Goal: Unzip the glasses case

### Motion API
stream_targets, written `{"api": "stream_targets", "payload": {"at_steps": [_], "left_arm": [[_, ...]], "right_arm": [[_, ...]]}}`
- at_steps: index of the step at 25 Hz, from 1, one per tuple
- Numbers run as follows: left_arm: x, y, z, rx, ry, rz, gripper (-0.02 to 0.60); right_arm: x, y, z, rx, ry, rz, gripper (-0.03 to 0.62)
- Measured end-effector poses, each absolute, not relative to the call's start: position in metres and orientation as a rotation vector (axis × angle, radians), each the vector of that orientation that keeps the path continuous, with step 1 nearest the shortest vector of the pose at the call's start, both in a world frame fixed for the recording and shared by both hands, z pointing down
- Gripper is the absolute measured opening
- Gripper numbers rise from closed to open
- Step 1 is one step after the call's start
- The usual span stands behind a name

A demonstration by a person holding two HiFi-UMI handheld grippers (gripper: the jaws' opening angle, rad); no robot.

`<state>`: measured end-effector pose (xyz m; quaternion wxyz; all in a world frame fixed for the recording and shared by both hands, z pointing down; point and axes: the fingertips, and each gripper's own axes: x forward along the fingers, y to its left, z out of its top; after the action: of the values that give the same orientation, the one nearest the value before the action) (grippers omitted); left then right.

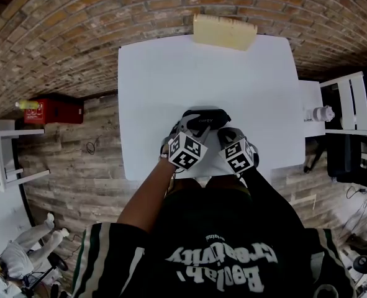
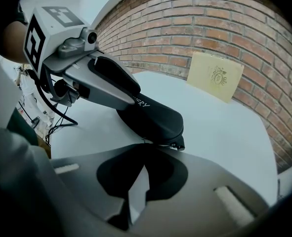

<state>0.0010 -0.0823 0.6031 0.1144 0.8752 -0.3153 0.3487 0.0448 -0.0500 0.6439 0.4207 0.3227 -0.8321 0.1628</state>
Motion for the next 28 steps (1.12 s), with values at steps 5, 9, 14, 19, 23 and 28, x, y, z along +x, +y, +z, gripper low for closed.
{"api": "stream_targets", "payload": {"at_steps": [5, 9, 14, 19, 23, 28], "left_arm": [[0.0, -0.081, 0.604, 2.565, -0.926, 1.024, 0.16], [0.0, -0.082, 0.603, 2.567, -0.933, 1.023, 0.16], [0.0, -0.082, 0.603, 2.566, -0.929, 1.024, 0.16], [0.0, -0.082, 0.603, 2.564, -0.932, 1.025, 0.16], [0.0, -0.082, 0.604, 2.563, -0.931, 1.028, 0.16], [0.0, -0.082, 0.603, 2.561, -0.937, 1.026, 0.16]], "right_arm": [[0.046, -0.05, 0.644, 0.813, -2.081, 0.406, 0.015], [0.048, -0.051, 0.644, 0.813, -2.077, 0.395, 0.015], [0.051, -0.052, 0.643, 0.816, -2.074, 0.396, 0.015], [0.053, -0.053, 0.644, 0.817, -2.075, 0.391, 0.015], [0.055, -0.054, 0.643, 0.822, -2.073, 0.389, 0.015], [0.058, -0.055, 0.643, 0.834, -2.068, 0.384, 0.015]]}}
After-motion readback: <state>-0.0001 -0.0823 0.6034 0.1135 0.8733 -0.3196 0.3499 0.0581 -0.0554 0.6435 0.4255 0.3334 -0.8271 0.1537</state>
